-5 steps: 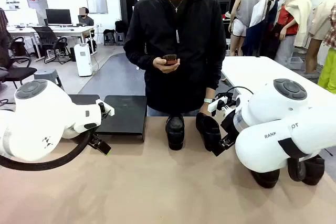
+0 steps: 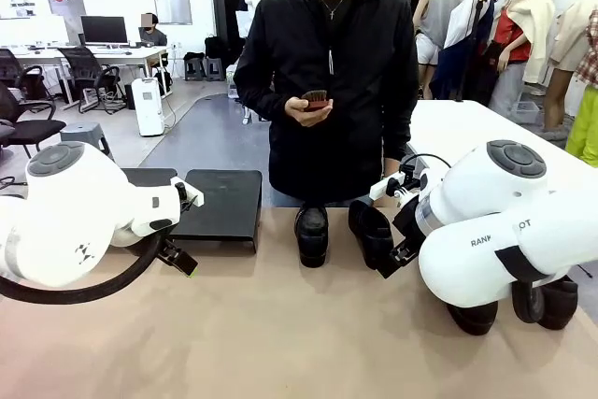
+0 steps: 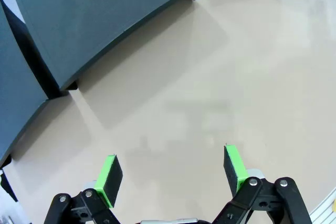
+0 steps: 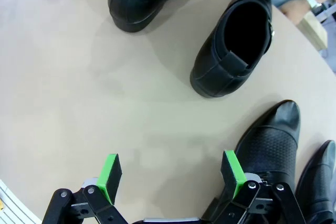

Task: Organize the shoes by placing them on the stand.
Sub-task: Pick up one Shoe and place it in the middle of the table.

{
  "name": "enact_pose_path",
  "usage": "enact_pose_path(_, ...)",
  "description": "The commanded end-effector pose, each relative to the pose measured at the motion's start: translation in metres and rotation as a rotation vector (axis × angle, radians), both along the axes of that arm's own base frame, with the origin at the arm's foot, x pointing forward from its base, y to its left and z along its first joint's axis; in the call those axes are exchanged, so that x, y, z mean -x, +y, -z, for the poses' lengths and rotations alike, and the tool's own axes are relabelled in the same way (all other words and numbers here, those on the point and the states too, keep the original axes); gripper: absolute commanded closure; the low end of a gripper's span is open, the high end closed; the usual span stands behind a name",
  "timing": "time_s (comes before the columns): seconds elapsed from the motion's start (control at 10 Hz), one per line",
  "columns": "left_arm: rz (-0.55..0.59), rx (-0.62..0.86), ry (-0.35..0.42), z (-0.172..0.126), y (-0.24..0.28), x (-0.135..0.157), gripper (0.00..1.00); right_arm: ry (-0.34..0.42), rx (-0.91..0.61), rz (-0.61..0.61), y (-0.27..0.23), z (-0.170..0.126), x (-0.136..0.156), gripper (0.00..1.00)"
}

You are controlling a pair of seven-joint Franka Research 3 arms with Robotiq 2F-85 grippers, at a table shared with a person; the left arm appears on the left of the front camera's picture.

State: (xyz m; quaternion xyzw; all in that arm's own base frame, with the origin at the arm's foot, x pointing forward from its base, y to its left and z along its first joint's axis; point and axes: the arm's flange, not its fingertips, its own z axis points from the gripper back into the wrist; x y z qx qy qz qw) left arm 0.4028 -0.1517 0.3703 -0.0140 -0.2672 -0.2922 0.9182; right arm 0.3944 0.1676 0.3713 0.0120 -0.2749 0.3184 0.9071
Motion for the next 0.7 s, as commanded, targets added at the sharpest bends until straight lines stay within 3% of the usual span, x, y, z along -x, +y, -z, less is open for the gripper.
enact_pose_path(0.0,0.000,0.000,0.000,-0.0002,0.0001,0.0000,0.00,0.000,-0.001,0.001,0.0000,0.0000,0.0000,0.00)
enact_pose_path(0.6,0.000,0.000,0.000,-0.0002,0.0001,0.0000,0.00,0.000,-0.001,0.001,0.0000,0.0000,0.0000,0.00)
